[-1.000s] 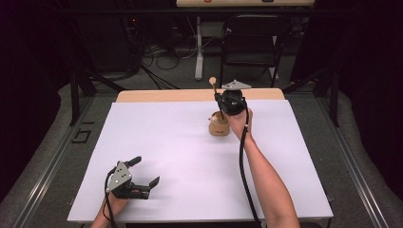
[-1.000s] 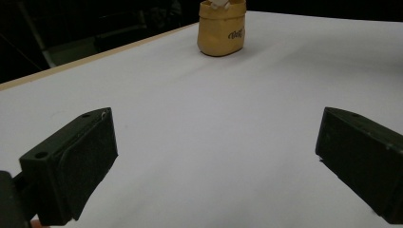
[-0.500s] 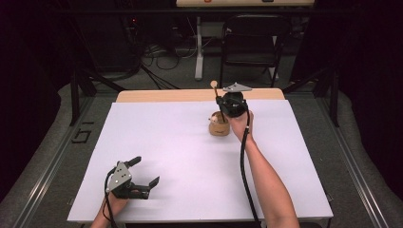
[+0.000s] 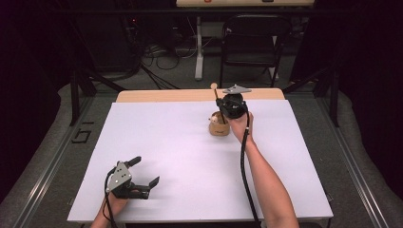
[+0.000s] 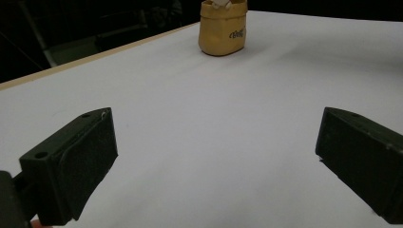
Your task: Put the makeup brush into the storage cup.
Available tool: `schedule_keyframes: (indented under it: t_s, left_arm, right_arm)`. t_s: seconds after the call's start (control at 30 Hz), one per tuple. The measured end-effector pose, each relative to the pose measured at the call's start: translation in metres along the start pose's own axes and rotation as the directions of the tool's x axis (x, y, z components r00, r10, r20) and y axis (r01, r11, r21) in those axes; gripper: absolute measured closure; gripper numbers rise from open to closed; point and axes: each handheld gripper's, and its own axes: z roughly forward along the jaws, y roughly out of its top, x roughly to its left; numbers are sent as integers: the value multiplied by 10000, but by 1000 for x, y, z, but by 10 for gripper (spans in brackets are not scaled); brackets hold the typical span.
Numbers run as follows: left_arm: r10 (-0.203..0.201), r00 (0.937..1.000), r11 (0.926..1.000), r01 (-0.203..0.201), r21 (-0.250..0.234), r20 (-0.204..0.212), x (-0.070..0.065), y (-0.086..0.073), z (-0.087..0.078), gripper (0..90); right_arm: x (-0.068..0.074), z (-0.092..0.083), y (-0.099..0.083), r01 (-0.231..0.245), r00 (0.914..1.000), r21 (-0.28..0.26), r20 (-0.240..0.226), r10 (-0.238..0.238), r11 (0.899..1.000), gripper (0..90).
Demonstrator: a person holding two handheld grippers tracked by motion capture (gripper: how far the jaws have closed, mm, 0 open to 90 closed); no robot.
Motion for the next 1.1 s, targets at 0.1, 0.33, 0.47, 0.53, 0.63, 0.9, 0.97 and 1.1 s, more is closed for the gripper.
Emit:
schedule_keyframes:
  t_s: [0.1, 0.33, 0.47, 0.53, 0.63, 0.9, 0.97, 1.1]
  left_arm:
    - [9, 10000, 10000, -9, 7, -15, 0, 0, 0, 0]
    - [19, 10000, 10000, -19, -13, -21, 0, 0, -1, 0]
    - [2, 10000, 10000, -2, -10, -15, 0, 0, -1, 0]
    - [30, 10000, 10000, -30, 11, -5, 0, 0, 0, 0]
    - [31, 10000, 10000, -31, 13, -9, 0, 0, 0, 0]
    - [31, 10000, 10000, -31, 23, -11, -1, 1, 0, 0]
    - [33, 10000, 10000, -33, 22, -12, -1, 0, 0, 0]
    - [24, 10000, 10000, -24, 17, -14, -1, 0, 0, 0]
  right_arm:
    - [0, -1, 0, -21, 10000, -1, 42, 21, 10000, 838]
    - [-1, -7, -4, -272, 9992, 117, -306, 276, 9996, 470]
    - [-2, -14, -6, -371, 9980, 74, -501, 374, 9993, 308]
    - [-2, -18, -7, -342, 9974, 106, -626, 348, 9994, 250]
    - [-1, -23, -10, -306, 9953, 189, -919, 322, 9994, 173]
    - [5, -39, -17, -5, 9906, 165, -1368, 27, 9999, 96]
    - [6, -43, -19, 122, 9902, 123, -1395, -104, 9999, 79]
    - [9, -52, -25, 348, 9884, -7, -1480, -345, 9994, 54]
